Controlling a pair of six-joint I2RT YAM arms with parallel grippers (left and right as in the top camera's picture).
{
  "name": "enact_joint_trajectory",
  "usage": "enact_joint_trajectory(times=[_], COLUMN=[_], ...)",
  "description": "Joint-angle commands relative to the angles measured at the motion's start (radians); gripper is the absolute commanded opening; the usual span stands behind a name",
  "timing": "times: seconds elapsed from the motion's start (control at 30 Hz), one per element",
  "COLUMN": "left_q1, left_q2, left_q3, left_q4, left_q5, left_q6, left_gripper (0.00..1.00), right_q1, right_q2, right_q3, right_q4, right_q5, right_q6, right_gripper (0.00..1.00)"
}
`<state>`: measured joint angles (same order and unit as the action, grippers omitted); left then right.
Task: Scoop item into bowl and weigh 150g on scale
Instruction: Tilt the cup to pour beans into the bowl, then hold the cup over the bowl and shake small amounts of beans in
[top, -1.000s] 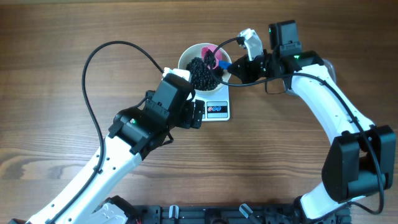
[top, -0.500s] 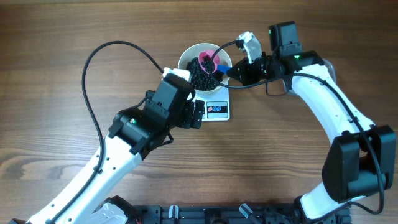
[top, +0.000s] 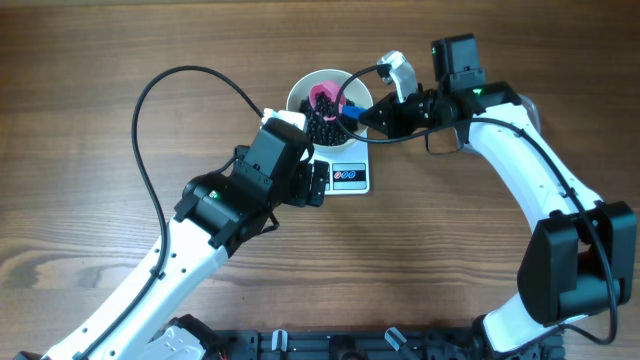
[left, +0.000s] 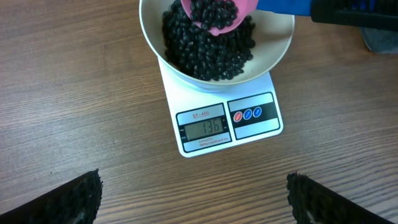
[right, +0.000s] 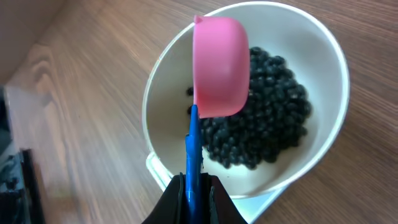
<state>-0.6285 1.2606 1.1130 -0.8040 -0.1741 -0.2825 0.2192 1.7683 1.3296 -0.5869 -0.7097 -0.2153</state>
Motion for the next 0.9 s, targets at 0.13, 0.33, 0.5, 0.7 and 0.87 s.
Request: enact_joint_trajectory(times=[0.13, 0.33, 0.5, 0.7, 0.87], left_q1=[-0.003, -0.003, -0.003, -0.003, -0.003], left_q2=[0.002, 0.002, 0.002, 0.002, 0.002], left_q3=[0.015, 0.015, 0.015, 0.015, 0.015], left_q4=[0.003, 0.003, 0.003, 0.003, 0.003], left_q5=[0.008, 0.008, 0.008, 0.008, 0.008], left_q6=[0.013, 0.013, 0.013, 0.013, 0.013], left_gripper=[1.0, 1.0, 1.0, 1.0, 1.0], right_q1=[0.0, 0.0, 0.0, 0.0, 0.0], right_q2=[-0.043, -0.056, -0.082, -0.099, -0.1], right_q3=[0.008, 0.008, 0.008, 0.008, 0.007], right_q4=[0.036, 0.054, 0.061, 0.056, 0.055], right_q5=[0.055, 0.121, -0.003, 0.076, 0.047], right_q6=[0.012, 0.072, 0.037, 0.005, 0.006], right_gripper=[0.04, 0.04, 0.04, 0.04, 0.04])
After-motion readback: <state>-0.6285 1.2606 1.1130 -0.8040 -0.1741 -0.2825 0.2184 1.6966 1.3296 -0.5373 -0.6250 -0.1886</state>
